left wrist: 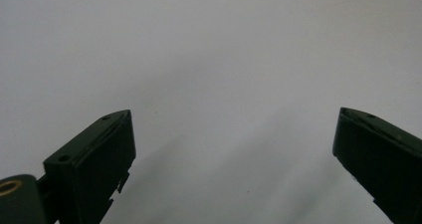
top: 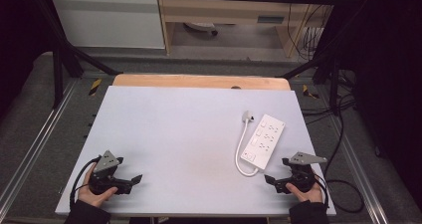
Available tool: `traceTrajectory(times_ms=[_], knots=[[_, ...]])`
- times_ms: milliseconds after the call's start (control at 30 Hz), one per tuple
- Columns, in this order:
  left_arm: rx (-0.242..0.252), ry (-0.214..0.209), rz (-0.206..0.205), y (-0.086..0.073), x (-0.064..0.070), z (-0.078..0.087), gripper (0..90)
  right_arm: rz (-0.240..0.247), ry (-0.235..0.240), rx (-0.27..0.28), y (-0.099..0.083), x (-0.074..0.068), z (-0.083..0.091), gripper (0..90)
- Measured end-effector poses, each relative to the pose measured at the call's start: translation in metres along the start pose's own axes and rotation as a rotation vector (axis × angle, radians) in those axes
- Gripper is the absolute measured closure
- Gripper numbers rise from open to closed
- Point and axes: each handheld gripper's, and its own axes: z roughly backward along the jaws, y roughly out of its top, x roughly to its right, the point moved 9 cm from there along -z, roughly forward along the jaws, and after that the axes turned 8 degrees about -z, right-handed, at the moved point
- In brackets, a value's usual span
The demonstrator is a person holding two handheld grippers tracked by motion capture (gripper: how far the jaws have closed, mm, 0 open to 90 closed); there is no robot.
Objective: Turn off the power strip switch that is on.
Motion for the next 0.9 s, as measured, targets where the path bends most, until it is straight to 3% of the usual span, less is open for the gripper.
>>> traceTrajectory(times_ms=[900], knots=[[0.002,0.011,-0.003,-0.0001,-0.0012,0.0016,3.0,0.007,0.0,-0.007,0.0019,-0.0027,0.0014,0.9]])
